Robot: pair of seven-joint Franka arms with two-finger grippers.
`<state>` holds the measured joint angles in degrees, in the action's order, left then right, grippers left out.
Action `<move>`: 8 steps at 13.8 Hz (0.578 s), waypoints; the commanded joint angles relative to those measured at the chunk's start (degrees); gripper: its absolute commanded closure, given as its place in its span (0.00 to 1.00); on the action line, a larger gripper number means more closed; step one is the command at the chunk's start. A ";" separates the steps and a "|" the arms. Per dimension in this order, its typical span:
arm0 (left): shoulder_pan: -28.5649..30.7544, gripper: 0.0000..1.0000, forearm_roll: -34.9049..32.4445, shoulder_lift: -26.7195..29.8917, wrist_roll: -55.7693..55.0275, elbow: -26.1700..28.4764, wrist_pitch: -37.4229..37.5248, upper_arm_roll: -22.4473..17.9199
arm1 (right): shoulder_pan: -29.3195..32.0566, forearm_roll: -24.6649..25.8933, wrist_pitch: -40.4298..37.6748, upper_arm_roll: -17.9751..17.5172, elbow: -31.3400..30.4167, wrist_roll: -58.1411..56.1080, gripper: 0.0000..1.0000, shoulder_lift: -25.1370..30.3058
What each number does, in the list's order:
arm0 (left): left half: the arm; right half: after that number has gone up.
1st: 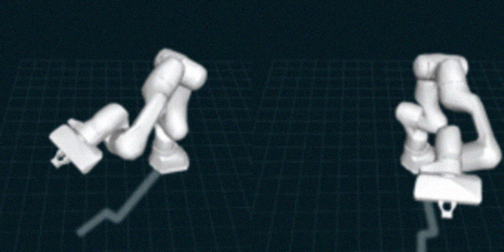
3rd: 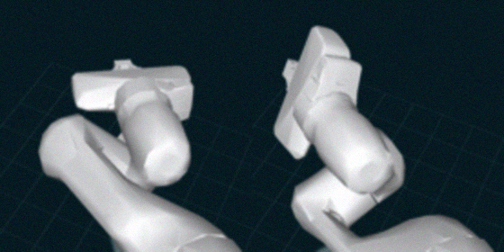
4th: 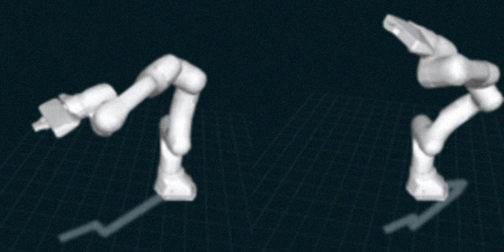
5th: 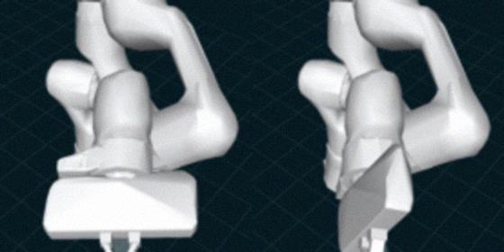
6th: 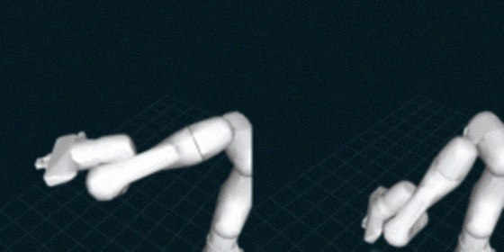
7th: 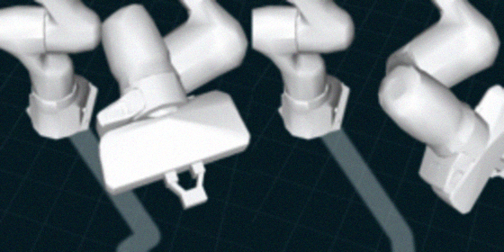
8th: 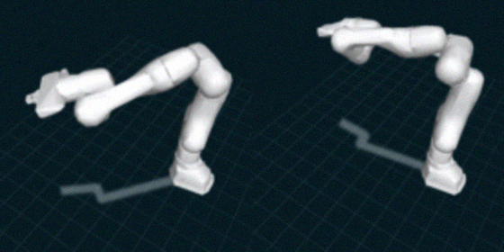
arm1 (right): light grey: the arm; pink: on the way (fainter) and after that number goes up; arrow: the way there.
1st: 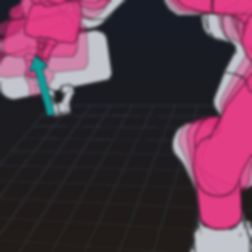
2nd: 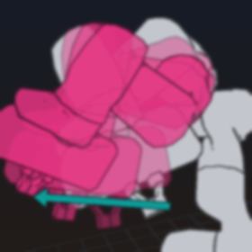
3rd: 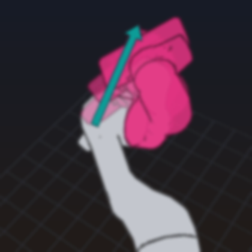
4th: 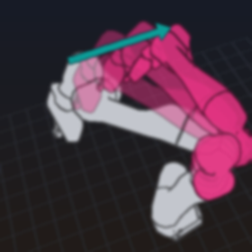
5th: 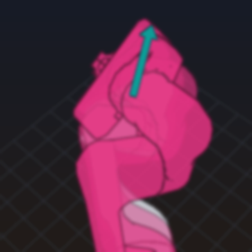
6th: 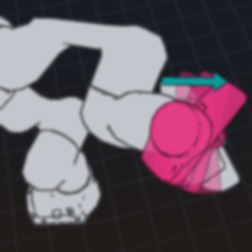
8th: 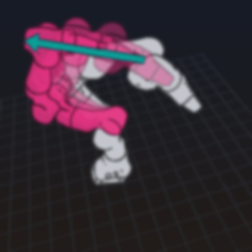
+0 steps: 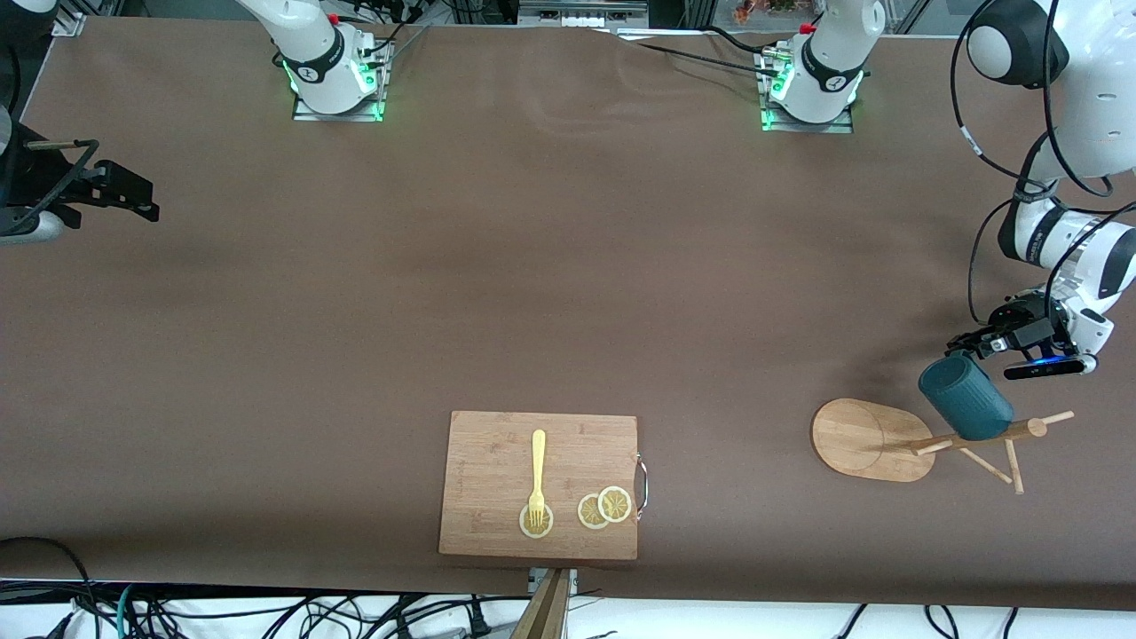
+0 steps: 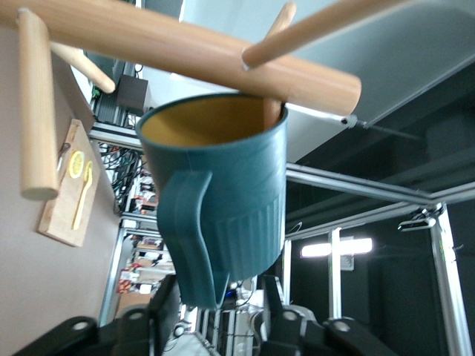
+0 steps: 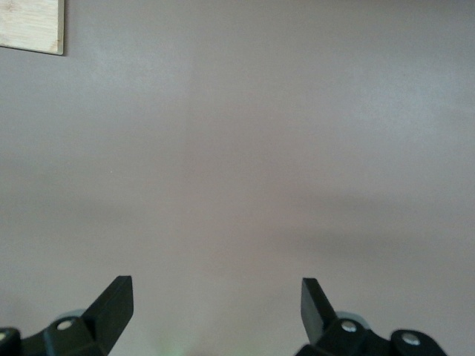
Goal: Pass cup and hang on rack
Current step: 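Open the left gripper and withdraw it from the mug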
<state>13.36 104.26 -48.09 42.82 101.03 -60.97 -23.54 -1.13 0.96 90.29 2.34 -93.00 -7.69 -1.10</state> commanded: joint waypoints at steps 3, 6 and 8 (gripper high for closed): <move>0.88 0.00 -12.12 2.81 7.02 -0.49 0.33 -0.28 | 0.25 -0.35 -0.29 0.21 1.06 -0.05 0.00 -0.74; 1.41 0.00 -24.41 7.46 6.66 -0.57 0.33 -0.45 | 0.25 -0.35 -0.29 0.38 1.06 -0.05 0.00 -0.74; 1.32 0.00 -32.33 10.98 6.40 -0.84 0.24 -0.45 | 0.25 -0.35 -0.20 0.38 1.15 -0.14 0.00 -0.74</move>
<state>14.45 78.66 -41.63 48.90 99.87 -60.63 -24.09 -1.06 0.96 90.31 2.66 -93.00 -7.69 -1.44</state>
